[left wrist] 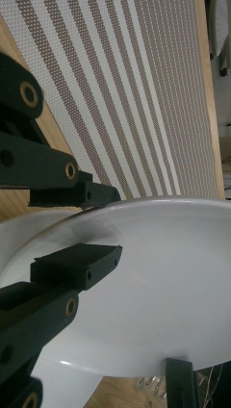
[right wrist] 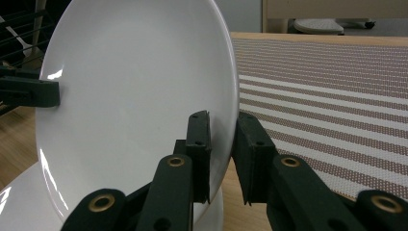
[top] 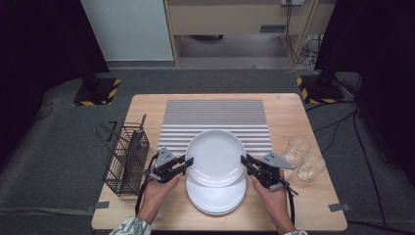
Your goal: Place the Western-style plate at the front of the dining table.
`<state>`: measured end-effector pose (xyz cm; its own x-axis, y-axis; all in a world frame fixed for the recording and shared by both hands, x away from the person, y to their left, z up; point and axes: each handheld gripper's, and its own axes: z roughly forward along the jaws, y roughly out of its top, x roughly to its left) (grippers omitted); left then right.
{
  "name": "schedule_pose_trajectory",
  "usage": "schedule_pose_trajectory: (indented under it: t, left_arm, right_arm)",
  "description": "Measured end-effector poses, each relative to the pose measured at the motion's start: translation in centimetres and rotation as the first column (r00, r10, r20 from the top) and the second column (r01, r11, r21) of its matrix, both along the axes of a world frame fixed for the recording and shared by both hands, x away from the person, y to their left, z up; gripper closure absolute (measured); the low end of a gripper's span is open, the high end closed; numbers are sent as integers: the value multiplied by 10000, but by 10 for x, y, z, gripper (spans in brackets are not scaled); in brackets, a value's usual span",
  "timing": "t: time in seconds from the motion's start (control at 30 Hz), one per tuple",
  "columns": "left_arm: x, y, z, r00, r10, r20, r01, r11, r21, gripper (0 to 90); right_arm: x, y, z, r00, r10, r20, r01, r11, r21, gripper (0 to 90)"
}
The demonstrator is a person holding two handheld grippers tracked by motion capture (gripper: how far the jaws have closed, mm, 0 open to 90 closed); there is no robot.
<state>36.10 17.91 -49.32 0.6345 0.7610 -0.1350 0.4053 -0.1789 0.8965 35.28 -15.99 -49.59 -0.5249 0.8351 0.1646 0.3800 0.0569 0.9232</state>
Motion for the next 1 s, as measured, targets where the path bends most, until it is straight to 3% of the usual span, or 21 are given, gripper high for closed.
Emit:
schedule_pose_trajectory:
  t: [0.2,0.47,1.0]
  left_arm:
    - [0,1,1,10000,-17,-58,16,10000,-60,707]
    - [-2,-1,4,9996,32,291,-34,10000,51,712]
    - [-3,-1,7,9987,183,476,-181,9998,-51,724]
  right_arm:
    - [0,0,1,10000,34,44,-34,10000,29,771]
    - [0,-1,3,9999,14,119,-14,10000,49,778]
    - [-2,0,7,9995,-5,326,1,9999,120,794]
